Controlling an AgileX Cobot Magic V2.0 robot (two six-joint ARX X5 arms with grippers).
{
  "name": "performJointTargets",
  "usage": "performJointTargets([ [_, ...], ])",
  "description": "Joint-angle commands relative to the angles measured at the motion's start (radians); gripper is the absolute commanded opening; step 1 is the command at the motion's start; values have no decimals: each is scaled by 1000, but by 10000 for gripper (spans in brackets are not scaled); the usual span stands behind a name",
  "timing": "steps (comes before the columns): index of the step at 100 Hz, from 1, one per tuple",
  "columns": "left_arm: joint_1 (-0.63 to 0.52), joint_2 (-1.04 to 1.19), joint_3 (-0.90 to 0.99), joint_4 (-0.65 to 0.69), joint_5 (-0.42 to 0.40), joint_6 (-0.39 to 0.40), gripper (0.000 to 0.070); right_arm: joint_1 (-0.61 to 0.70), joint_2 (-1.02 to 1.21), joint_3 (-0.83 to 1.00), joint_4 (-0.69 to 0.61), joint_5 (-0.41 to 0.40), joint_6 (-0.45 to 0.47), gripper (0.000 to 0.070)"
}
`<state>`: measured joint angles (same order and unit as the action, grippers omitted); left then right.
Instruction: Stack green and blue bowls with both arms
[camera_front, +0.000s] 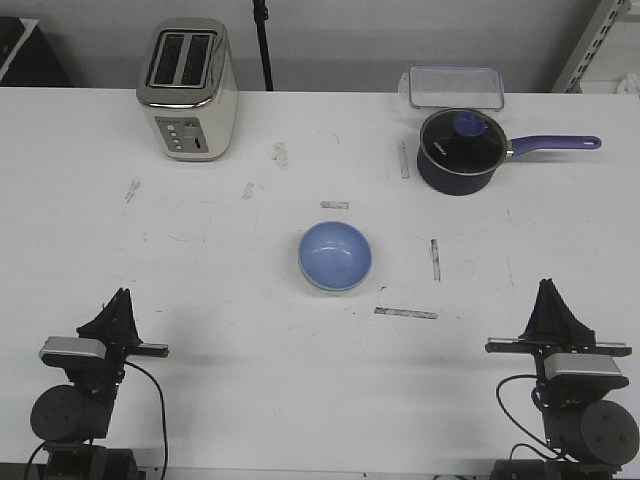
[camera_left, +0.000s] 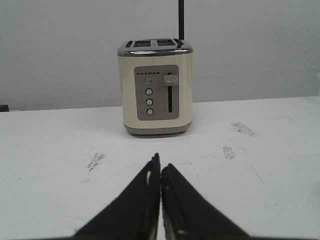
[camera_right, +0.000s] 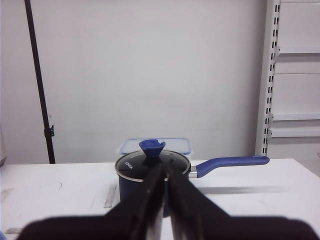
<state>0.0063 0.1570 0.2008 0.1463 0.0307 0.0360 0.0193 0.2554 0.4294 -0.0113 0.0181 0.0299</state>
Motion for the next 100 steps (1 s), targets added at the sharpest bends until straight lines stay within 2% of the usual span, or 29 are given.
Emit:
performJointTargets([
  [1, 2, -23, -27, 13, 3, -3, 2, 0, -1, 1, 11, -2, -5, 3],
  [32, -1, -154, -154, 13, 2, -3, 2, 0, -1, 1, 11, -2, -5, 3],
  [41, -1, -154, -190, 53, 2, -3, 2, 0, -1, 1, 11, -2, -5, 3],
  [100, -16, -154, -189, 39, -6, -3, 2, 0, -1, 2, 11, -2, -5, 3],
])
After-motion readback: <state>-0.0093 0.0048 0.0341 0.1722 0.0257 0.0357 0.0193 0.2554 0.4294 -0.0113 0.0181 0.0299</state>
